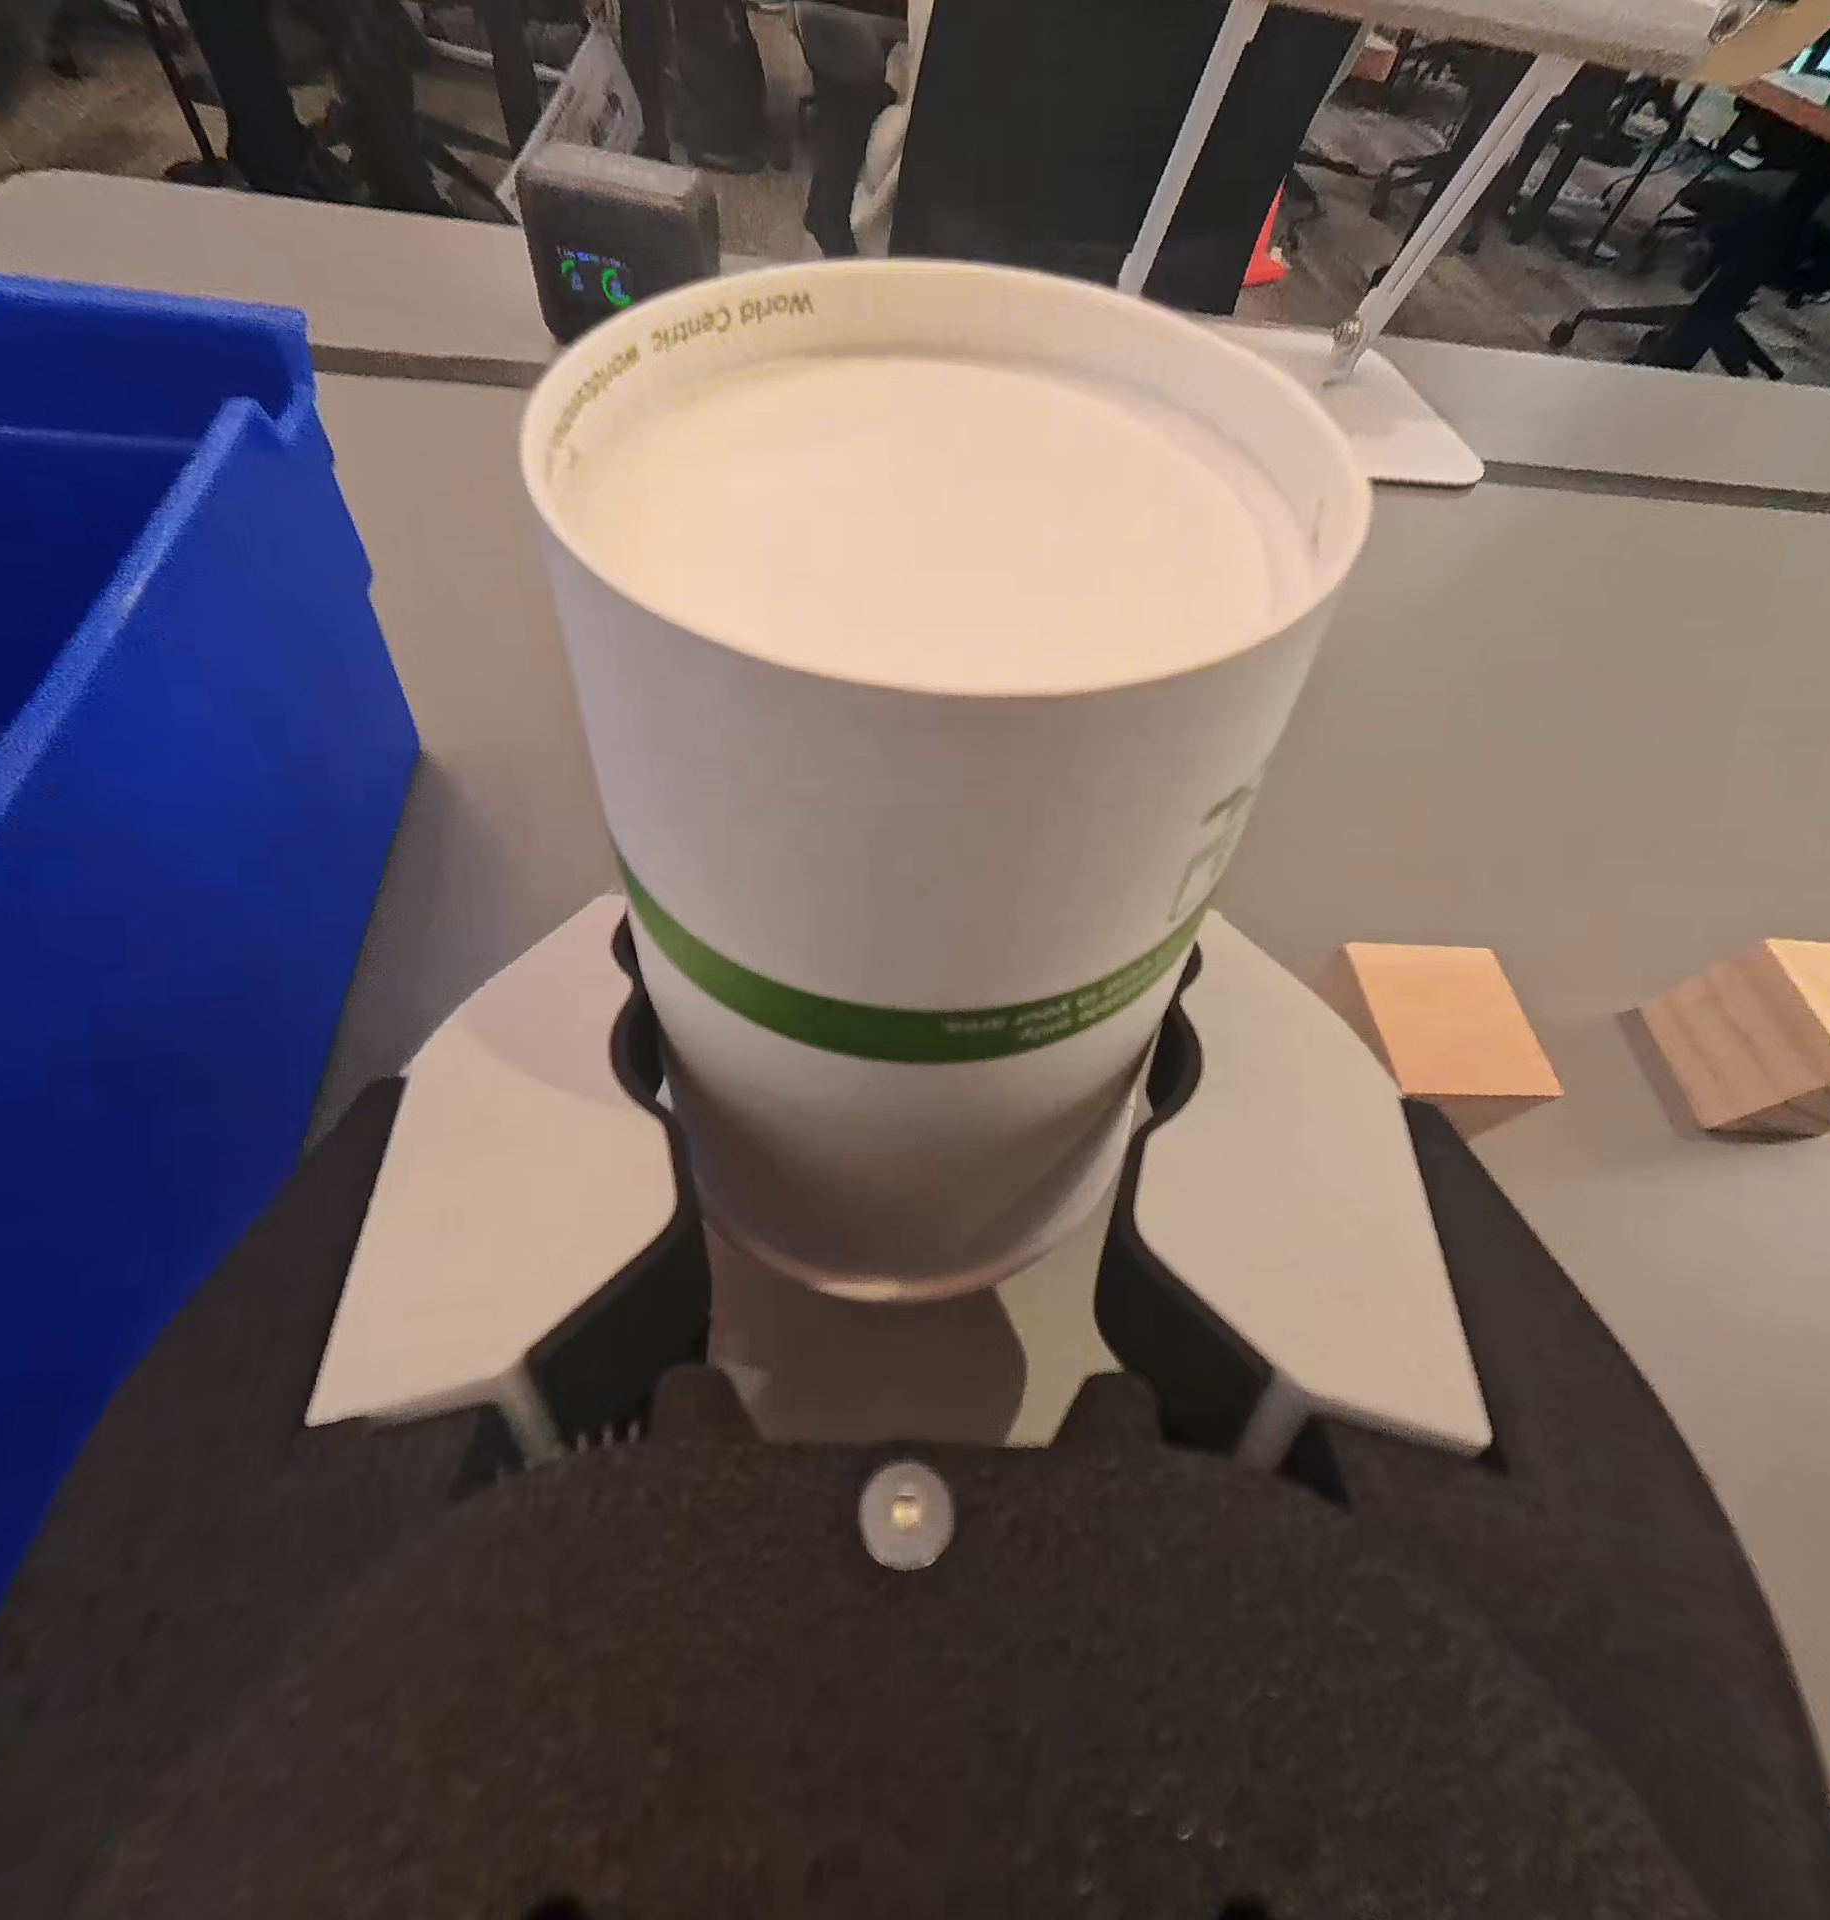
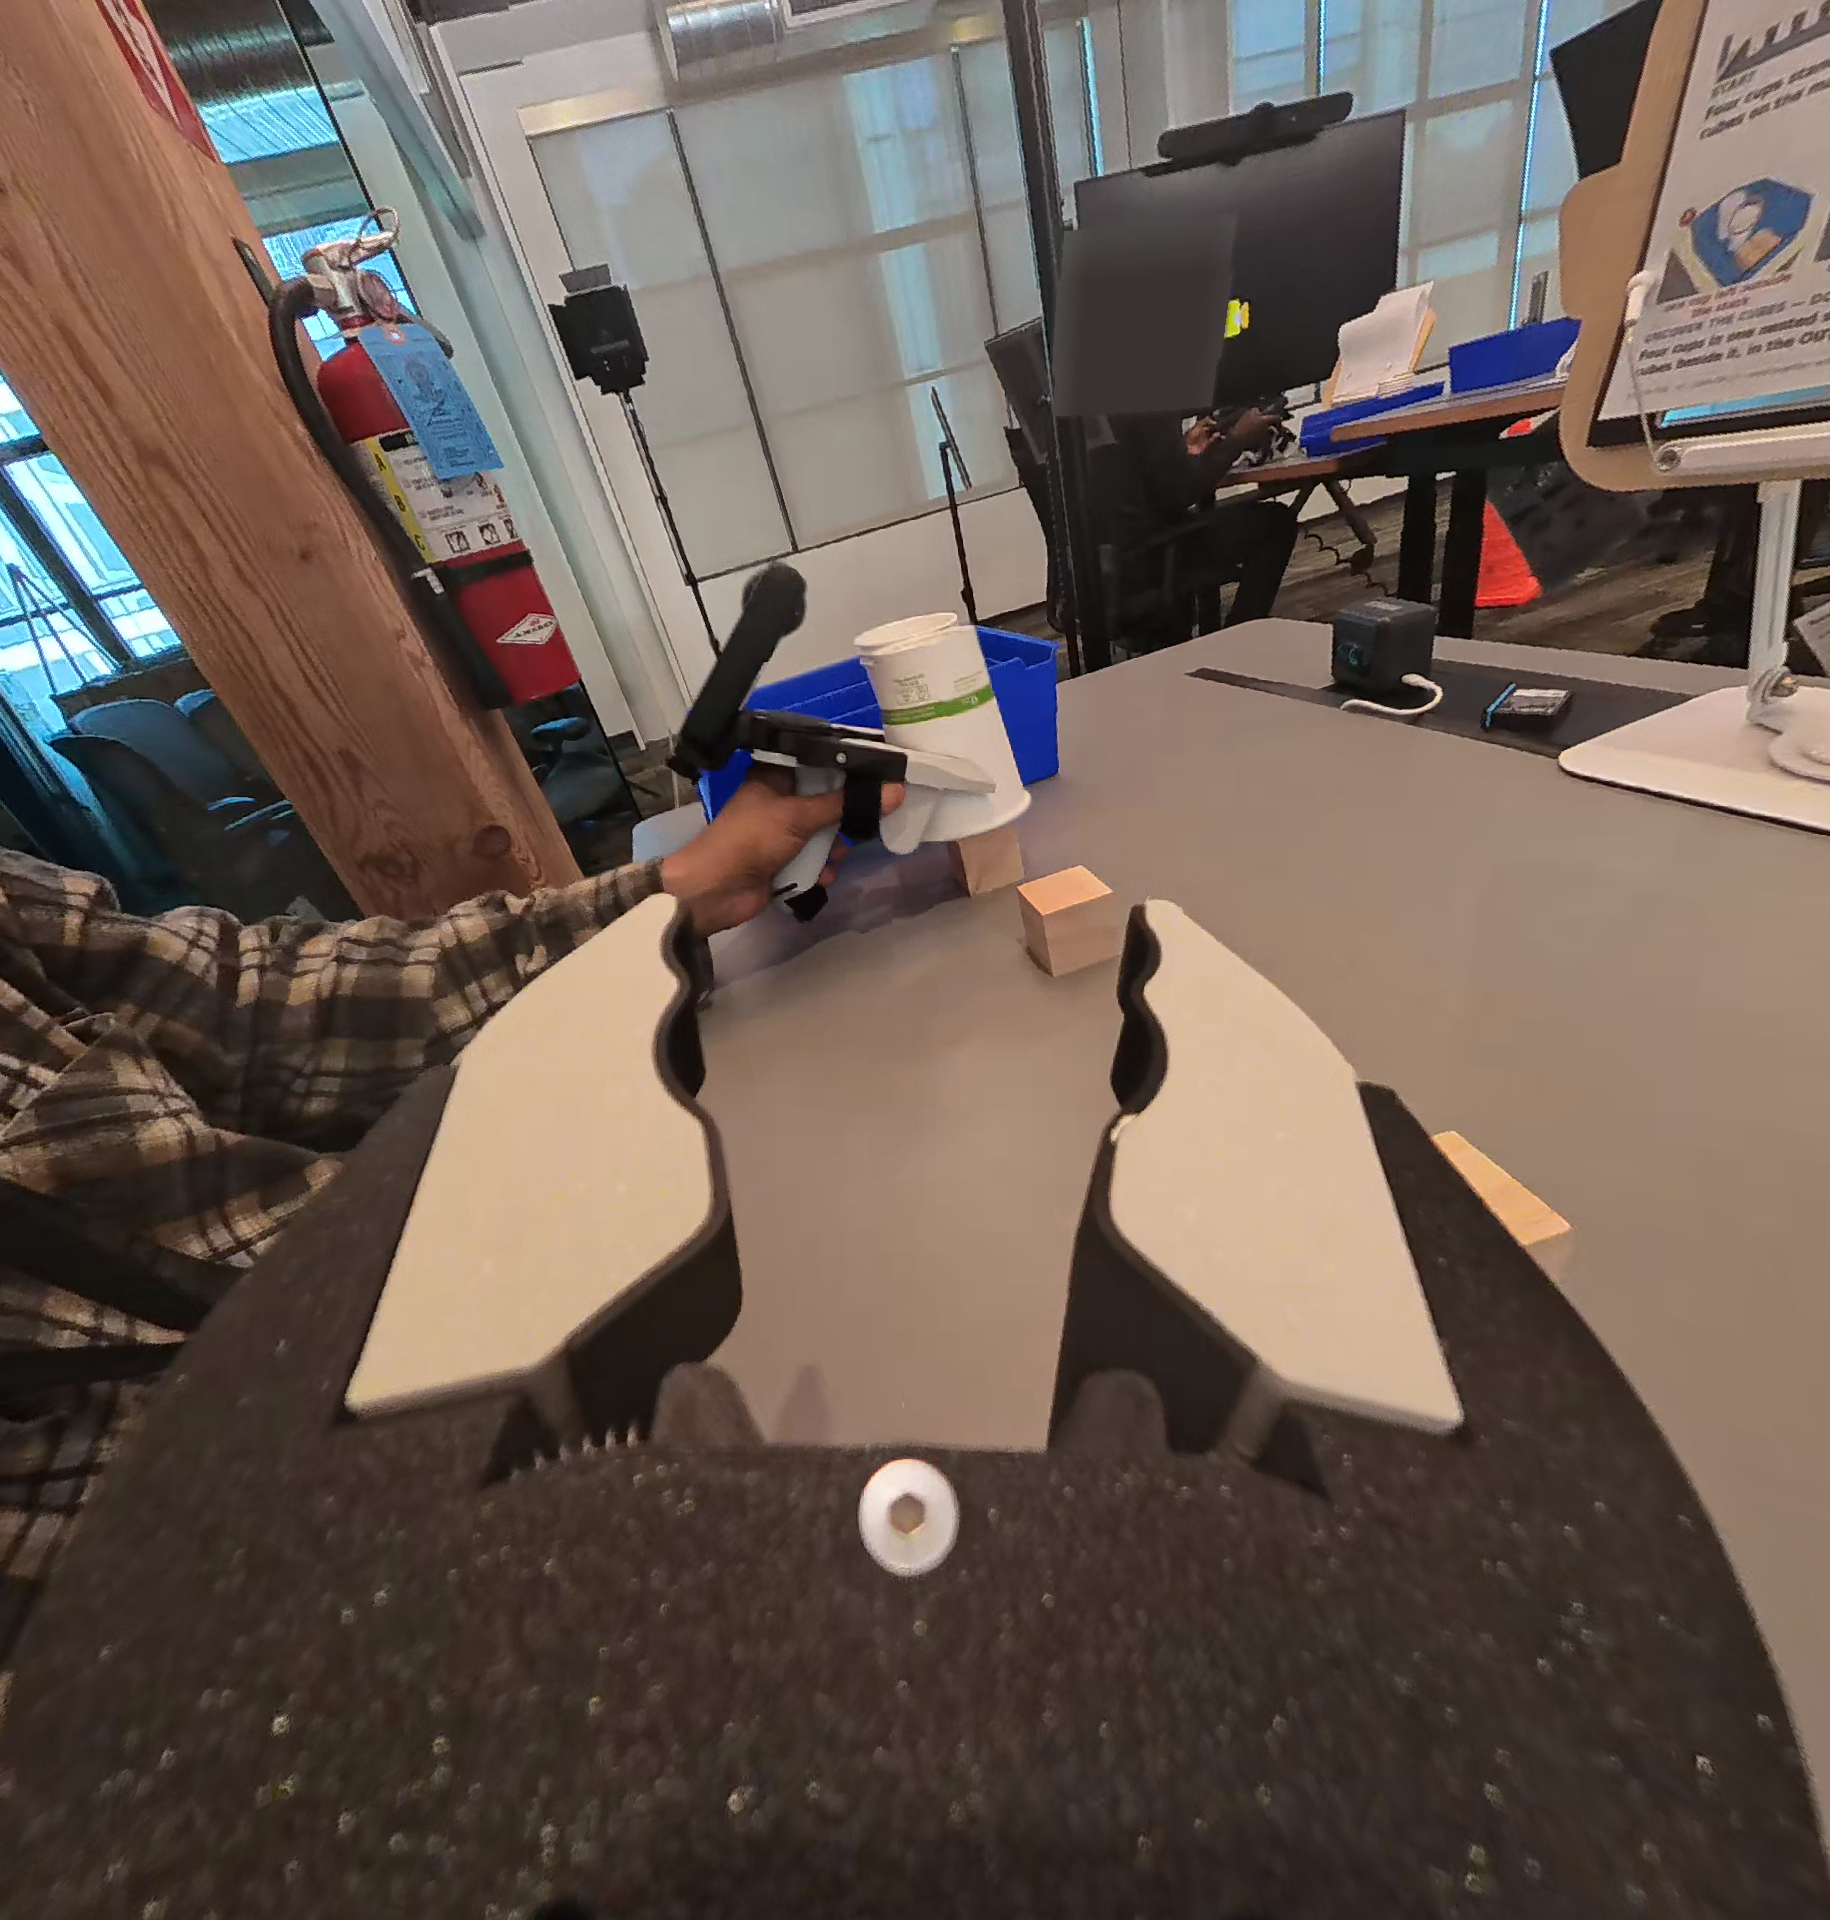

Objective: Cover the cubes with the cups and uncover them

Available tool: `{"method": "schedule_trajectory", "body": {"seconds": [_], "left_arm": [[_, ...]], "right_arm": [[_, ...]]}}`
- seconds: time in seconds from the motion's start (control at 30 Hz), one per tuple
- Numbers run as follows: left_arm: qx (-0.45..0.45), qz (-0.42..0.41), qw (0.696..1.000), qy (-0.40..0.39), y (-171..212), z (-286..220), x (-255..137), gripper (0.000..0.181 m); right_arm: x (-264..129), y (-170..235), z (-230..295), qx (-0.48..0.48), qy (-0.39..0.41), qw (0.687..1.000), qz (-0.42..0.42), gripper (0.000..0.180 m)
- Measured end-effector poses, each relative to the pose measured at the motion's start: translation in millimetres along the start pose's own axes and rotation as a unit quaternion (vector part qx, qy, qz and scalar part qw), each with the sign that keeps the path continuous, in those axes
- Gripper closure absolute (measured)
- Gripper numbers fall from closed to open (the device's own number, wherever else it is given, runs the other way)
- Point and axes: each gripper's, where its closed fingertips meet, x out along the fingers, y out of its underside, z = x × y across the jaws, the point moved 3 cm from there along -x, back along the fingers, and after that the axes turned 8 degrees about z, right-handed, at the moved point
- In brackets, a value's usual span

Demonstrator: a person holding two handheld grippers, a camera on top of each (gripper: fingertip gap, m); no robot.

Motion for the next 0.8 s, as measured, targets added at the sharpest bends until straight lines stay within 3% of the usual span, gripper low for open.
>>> {"method": "schedule_trajectory", "body": {"seconds": [0.03,0.53,0.8], "left_arm": [[0.001,0.004,1.000,-0.001,2.0,0.6,2.2,0.088],[0.000,0.062,0.998,0.016,21.5,-0.4,9.4,0.085],[0.012,0.001,0.999,0.030,-6.8,-12.3,-39.3,0.072]], "right_arm": [[0.0,0.3,0.1,-0.001,0.000,1.000,0.002,0.103],[8.2,-14.3,-5.6,-0.032,0.051,0.998,0.033,0.089],[17.9,-57.0,1.9,-0.086,0.099,0.991,0.030,0.082]]}}
